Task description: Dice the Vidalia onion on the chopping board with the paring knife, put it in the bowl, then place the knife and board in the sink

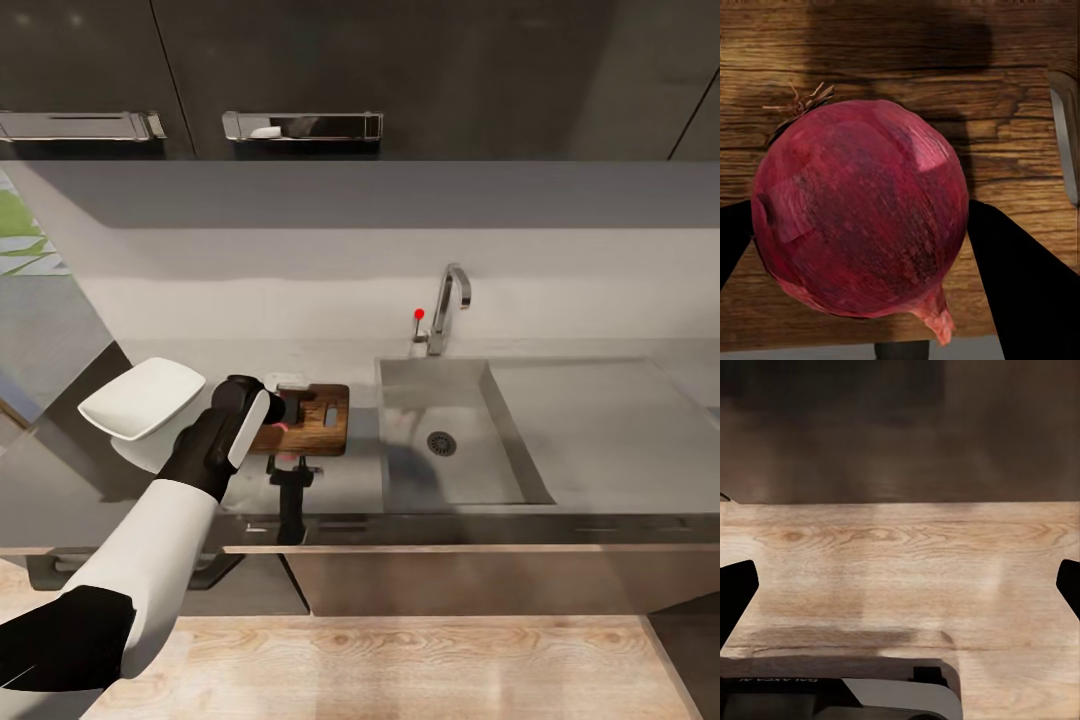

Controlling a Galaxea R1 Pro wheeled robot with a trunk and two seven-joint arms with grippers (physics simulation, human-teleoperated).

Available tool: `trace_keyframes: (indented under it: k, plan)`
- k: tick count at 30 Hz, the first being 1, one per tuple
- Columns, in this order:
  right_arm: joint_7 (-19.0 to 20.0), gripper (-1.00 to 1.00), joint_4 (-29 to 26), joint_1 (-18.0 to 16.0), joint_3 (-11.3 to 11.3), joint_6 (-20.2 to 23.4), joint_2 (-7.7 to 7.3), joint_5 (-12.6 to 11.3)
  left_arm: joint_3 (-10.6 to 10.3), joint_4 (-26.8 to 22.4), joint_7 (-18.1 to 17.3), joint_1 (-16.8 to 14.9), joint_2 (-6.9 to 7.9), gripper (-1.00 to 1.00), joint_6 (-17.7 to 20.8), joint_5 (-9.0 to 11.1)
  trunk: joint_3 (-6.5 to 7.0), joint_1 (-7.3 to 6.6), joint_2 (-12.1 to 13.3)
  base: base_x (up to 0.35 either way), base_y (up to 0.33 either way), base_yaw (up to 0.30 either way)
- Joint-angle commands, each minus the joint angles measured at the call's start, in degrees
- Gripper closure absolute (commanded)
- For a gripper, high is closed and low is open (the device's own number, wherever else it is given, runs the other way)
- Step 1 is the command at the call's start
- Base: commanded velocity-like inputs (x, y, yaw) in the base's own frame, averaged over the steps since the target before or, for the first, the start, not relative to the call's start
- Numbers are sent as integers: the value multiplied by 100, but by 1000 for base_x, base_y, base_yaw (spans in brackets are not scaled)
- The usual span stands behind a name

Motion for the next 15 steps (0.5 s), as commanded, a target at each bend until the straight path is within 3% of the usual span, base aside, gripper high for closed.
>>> trace_keyframes:
  k: [1, 7, 15]
  plan:
    - [-47, -100, -8, -1, 48, -11, -12, -48, -8, -6, 54, -6, -2, 100, 19, 58, -9, 4, -10, 75, 0, 0]
    - [-47, -100, -9, -1, 48, -11, -8, -48, -8, 5, 54, -8, -4, 100, 19, 58, -9, 4, -10, 142, 0, 0]
    - [-47, -100, -9, -1, 48, -11, -7, -48, -8, 31, 54, -6, 2, 100, 19, 58, -9, 4, -10, 26, 0, 0]
